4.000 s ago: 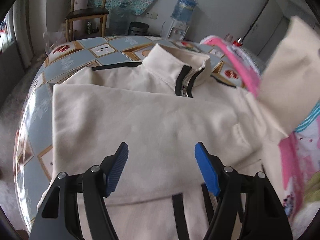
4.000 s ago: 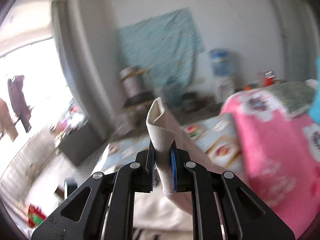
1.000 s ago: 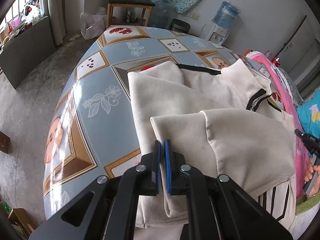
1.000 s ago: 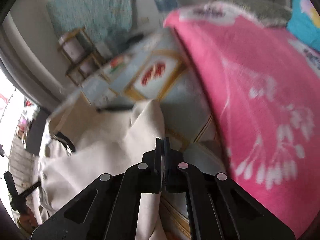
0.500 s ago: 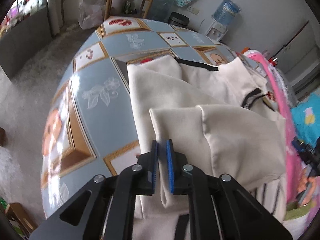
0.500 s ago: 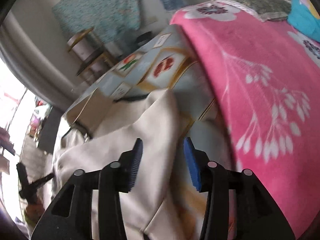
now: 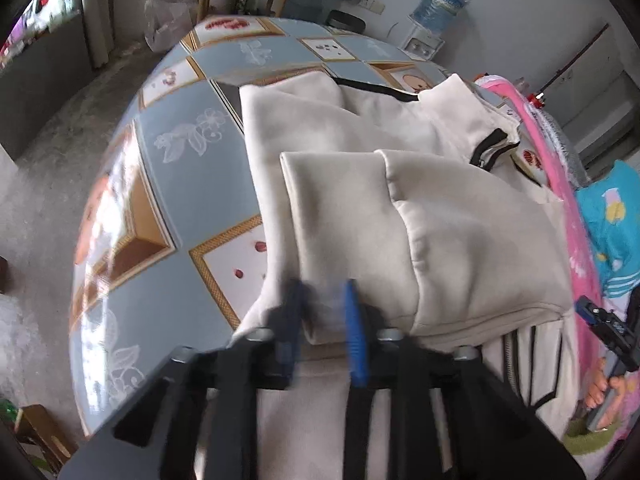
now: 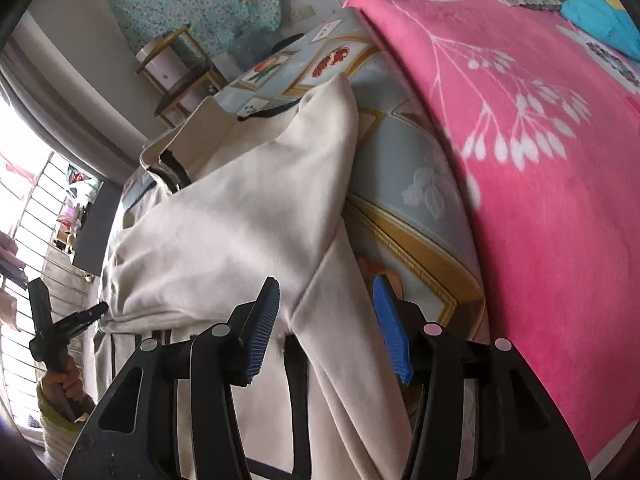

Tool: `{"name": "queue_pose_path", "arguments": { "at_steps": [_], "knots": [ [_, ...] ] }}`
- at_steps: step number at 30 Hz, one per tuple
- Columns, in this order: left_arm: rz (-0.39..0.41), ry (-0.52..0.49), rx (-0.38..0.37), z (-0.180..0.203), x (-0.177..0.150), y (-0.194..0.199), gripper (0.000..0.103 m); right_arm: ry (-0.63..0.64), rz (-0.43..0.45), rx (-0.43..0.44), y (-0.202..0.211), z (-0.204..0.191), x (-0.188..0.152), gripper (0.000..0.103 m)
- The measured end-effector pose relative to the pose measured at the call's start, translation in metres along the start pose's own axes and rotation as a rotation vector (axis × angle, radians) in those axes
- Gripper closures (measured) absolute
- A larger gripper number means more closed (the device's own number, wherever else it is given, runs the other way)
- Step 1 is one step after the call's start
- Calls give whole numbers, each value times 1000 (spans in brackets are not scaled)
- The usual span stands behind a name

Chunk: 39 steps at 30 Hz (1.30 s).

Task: Fold large clothes
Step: 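Lay the sleeve across the jacket body with the left tool, then open the left tool and move both tools to the jacket hem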

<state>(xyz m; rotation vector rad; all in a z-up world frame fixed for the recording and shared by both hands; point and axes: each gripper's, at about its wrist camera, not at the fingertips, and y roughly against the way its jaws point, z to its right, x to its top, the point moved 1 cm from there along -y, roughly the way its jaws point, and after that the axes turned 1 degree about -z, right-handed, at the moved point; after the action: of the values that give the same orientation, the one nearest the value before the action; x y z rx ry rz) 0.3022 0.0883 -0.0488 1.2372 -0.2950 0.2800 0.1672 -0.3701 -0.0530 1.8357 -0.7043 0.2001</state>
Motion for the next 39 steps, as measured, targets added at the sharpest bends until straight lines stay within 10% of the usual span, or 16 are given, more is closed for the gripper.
{"name": "queue_pose_path", "arguments": {
  "at_steps": [6,12,18,27,39],
  "knots": [
    [147,-73,27,11,6,55,97,-6,51,-31,18,5,0,55],
    [22,-80,114,-7,-4,12,94,-24,46,-66,15,15,-1,55],
    [150,-44,138,-11,-4,43,90,86,92,-96,24,-17,10,55],
    [96,-133,31,35,6,-1,89,349,22,-91,-45,-82,17,58],
    [106,-104,-18,35,36,0,80,285,34,-73,-34,-71,40,63]
  ]
}}
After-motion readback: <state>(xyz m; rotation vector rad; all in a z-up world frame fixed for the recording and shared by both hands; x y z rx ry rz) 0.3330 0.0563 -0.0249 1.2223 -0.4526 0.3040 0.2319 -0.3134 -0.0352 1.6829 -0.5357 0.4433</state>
